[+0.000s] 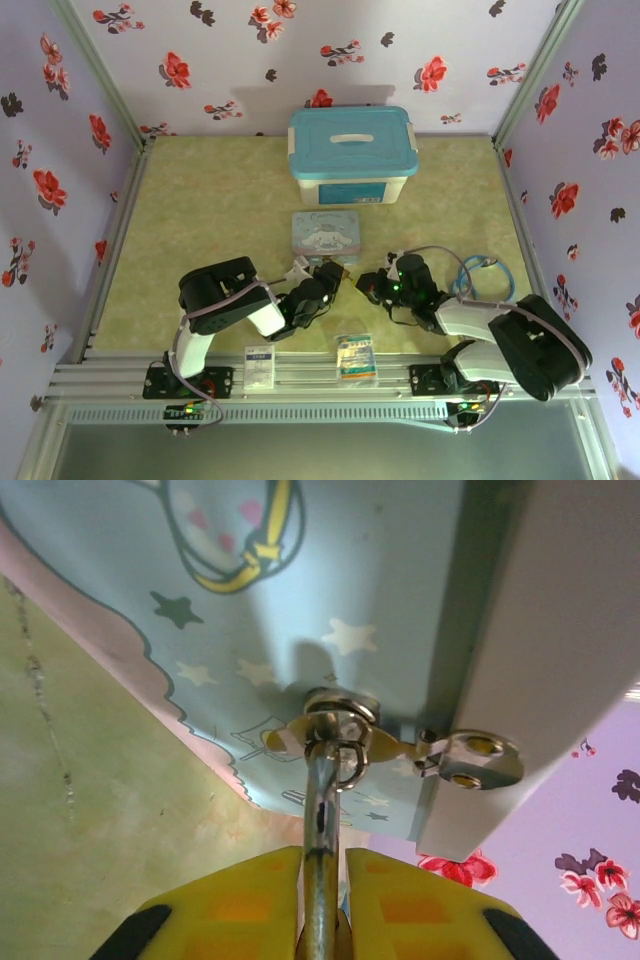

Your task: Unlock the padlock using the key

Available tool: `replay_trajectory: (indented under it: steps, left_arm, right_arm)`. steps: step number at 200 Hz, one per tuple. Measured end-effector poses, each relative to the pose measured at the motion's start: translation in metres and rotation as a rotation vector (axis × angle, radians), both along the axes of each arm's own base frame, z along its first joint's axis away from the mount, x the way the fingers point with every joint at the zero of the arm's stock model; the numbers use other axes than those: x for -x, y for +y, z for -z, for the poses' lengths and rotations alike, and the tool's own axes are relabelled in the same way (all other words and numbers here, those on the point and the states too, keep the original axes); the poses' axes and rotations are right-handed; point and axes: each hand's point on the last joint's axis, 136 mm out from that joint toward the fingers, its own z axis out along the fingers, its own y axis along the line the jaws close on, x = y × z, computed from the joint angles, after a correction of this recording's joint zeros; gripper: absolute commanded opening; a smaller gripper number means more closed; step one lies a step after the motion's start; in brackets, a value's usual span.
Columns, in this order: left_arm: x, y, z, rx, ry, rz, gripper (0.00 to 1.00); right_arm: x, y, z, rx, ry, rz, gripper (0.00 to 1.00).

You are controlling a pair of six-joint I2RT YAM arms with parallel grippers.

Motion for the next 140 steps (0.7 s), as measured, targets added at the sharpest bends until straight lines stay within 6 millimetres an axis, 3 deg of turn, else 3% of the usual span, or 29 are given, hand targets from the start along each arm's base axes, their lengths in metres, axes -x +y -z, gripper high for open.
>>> replay_trajectory:
  steps: [60, 140]
  left_arm:
    - [0.003, -0.005, -0.003, 0.018, 0.001, 0.027, 0.0]
    - [-0.001, 0.001, 0.002, -0.011, 0.005, -0.004, 0.0]
  right_arm:
    - [0.002, -0.006, -0.004, 0.188, -0.095, -0.081, 0.0]
    - [0.005, 0.008, 0.003, 0.124, -0.047, -0.046, 0.0]
